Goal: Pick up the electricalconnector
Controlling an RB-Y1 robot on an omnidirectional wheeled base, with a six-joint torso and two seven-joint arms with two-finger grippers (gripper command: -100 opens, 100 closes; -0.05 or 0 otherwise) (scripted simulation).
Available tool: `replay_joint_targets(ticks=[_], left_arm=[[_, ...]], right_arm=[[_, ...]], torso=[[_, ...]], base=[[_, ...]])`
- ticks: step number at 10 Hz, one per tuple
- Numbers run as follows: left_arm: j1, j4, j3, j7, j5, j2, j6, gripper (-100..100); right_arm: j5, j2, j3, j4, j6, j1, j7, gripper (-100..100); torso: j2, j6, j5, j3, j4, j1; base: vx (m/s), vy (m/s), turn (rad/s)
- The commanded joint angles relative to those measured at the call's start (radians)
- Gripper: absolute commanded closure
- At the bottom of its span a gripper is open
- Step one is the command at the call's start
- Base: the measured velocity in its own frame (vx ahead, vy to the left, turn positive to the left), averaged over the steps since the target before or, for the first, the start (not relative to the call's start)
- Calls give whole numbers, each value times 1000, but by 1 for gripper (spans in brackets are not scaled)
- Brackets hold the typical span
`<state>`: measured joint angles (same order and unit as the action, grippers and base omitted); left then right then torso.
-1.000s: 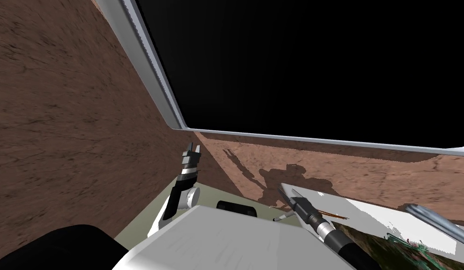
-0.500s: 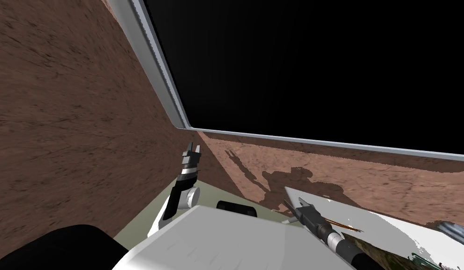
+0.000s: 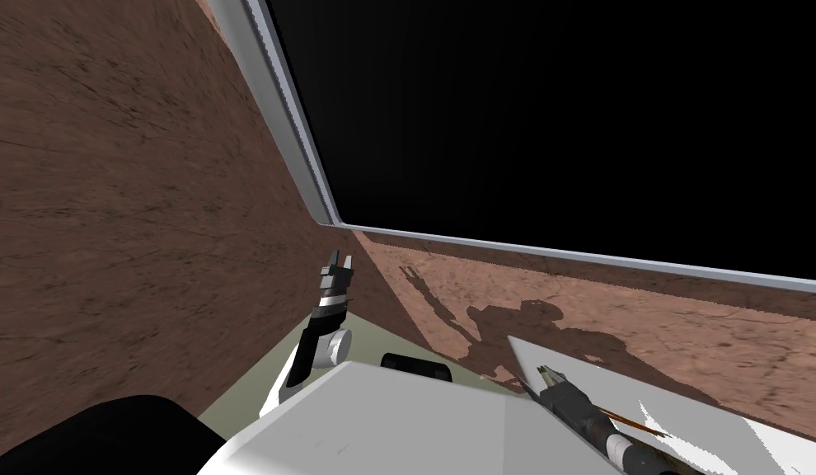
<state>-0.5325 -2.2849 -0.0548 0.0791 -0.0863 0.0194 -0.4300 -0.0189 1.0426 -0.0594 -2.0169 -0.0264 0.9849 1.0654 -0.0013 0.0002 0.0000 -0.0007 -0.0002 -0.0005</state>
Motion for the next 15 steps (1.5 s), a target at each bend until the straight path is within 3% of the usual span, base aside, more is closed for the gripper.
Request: replay_joint_targets(ticks=[1, 2, 3, 4, 5, 6, 7, 8, 11, 13, 15], left_arm=[[0, 0, 0, 0, 0, 0, 0, 0], [0, 0, 0, 0, 0, 0, 0, 0], [0, 0, 0, 0, 0, 0, 0, 0], [0, 0, 0, 0, 0, 0, 0, 0], [0, 0, 0, 0, 0, 0, 0, 0], [0, 0, 0, 0, 0, 0, 0, 0], [0, 0, 0, 0, 0, 0, 0, 0], [0, 0, 0, 0, 0, 0, 0, 0], [0, 0, 0, 0, 0, 0, 0, 0], [0, 0, 0, 0, 0, 0, 0, 0], [0, 0, 0, 0, 0, 0, 0, 0]], right_arm=[[9, 6, -5, 18, -6, 13, 48, -100], [12, 46, -7, 39, -31, 32, 74, -100], [12, 46, -7, 39, -31, 32, 98, -100], [15, 86, -9, 60, -54, 51, 128, -100], [15, 86, -9, 60, -54, 51, 146, -100], [18, 124, -11, 80, -78, 69, 179, -100], [18, 124, -11, 80, -78, 69, 193, -100], [20, 161, -13, 99, -99, 86, 229, -100], [23, 196, -15, 116, -120, 102, 279, -100], [27, 258, -18, 146, -157, 131, 345, -100], [29, 285, -20, 158, -172, 144, 386, -100]], torso=[[0, 0, 0, 0, 0, 0], [0, 1, 0, 0, 0, 0], [0, 0, 0, 0, 0, 0], [0, 1, 0, 0, 0, 0], [0, 0, 0, 0, 0, 0], [0, 1, 0, 0, 0, 0], [0, 0, 0, 0, 0, 0], [0, 1, 0, 0, 0, 0], [0, 0, 0, 0, 0, 0], [0, 0, 0, 0, 0, 0], [0, 1, 0, 0, 0, 0]], base=[[8, -8, 67], [8, -5, 101], [7, -6, 57], [7, -5, 114], [6, -8, 61], [8, -6, 105], [8, -7, 67], [7, -5, 112], [6, -6, 58], [7, -8, 119], [6, -8, 59]])
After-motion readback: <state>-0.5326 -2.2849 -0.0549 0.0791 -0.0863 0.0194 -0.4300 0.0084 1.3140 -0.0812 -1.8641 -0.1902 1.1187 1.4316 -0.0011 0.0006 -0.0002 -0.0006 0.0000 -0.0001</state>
